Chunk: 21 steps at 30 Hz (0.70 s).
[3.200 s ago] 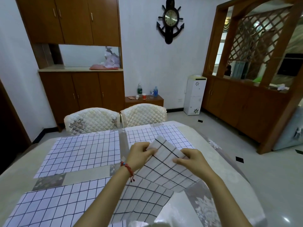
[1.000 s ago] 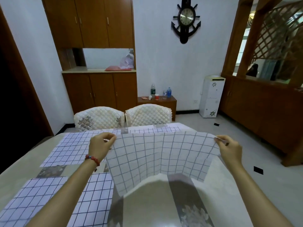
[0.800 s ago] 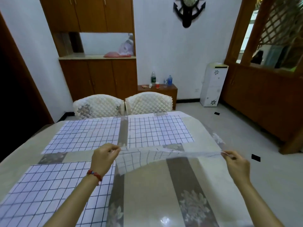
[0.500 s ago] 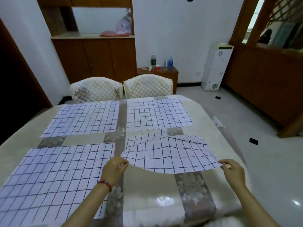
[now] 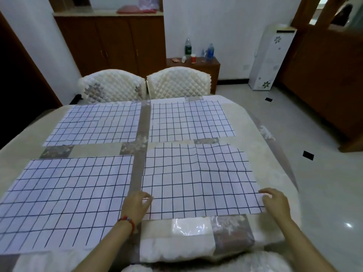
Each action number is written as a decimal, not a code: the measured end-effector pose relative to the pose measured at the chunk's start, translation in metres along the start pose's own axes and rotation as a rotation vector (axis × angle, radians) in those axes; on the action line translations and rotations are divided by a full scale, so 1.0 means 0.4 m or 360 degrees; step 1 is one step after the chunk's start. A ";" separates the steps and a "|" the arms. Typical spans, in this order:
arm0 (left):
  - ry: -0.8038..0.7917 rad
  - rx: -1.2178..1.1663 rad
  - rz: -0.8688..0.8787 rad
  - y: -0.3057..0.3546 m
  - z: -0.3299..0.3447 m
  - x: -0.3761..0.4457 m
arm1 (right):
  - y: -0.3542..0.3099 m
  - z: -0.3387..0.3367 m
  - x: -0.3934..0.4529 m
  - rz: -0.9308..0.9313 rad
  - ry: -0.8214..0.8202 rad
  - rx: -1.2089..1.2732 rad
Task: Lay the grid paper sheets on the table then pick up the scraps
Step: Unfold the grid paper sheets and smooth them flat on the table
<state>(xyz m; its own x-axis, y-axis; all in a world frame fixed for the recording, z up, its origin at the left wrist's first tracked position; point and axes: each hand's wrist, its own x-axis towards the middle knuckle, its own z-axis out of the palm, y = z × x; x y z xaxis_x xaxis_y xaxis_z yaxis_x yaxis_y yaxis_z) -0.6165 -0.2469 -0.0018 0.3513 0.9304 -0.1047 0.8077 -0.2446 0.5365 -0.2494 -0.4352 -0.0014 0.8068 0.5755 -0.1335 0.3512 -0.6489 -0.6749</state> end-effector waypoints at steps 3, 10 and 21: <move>0.0101 0.0064 -0.0227 0.015 0.004 0.064 | -0.029 0.024 0.041 0.0004 0.0066 -0.0002; 0.0049 0.0067 -0.0814 0.038 0.075 0.185 | -0.080 0.101 0.166 0.0256 0.0042 -0.0004; 0.0233 -0.0468 -0.0936 0.000 0.069 0.181 | -0.055 0.140 0.214 0.0419 0.0019 -0.0061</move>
<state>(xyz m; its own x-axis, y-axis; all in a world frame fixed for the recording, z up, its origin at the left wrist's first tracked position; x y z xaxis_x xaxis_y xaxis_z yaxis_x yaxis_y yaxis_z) -0.5779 -0.1873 -0.0325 -0.1922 0.9186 -0.3454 0.6750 0.3792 0.6329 -0.2147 -0.3436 -0.0386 0.8782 0.3785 -0.2924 0.1459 -0.7943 -0.5898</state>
